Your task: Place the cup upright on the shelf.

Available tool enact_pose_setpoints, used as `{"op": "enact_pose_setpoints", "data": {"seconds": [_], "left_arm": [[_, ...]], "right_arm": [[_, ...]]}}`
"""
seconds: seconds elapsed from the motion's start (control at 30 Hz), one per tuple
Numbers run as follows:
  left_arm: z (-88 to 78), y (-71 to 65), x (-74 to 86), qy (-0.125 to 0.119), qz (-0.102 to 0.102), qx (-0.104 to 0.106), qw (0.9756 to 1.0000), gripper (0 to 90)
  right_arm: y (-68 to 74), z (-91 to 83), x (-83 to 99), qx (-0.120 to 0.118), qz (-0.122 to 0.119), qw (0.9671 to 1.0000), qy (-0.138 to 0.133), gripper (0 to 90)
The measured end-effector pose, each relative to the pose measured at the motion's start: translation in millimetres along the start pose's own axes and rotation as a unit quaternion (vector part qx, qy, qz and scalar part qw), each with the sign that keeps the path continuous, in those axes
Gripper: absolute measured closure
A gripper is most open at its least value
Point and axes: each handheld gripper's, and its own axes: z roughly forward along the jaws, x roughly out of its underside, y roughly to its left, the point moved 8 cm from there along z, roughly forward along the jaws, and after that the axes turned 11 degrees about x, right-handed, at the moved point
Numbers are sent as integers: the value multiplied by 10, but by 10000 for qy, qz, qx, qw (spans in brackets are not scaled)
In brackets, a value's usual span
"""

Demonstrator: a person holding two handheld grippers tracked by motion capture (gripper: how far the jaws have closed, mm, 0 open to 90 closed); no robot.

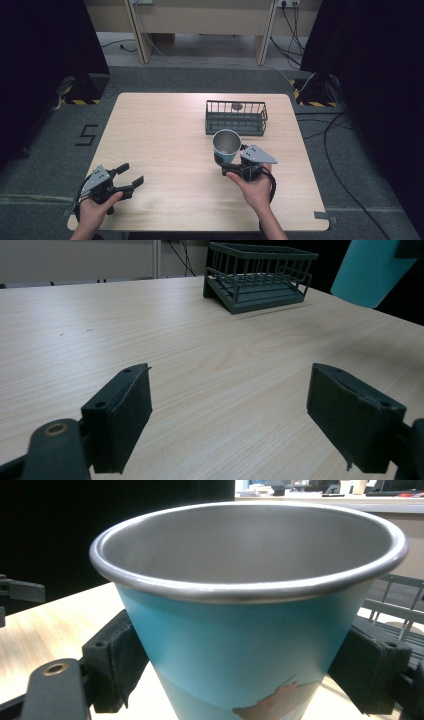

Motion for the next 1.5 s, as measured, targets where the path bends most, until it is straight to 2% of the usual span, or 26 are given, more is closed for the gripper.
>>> {"op": "enact_pose_setpoints", "data": {"seconds": [1.5], "left_arm": [[-2,5,3,10,-11,-7,10000,177]], "right_arm": [[-292,89,-218,383,45,9992,-131,181]]}}
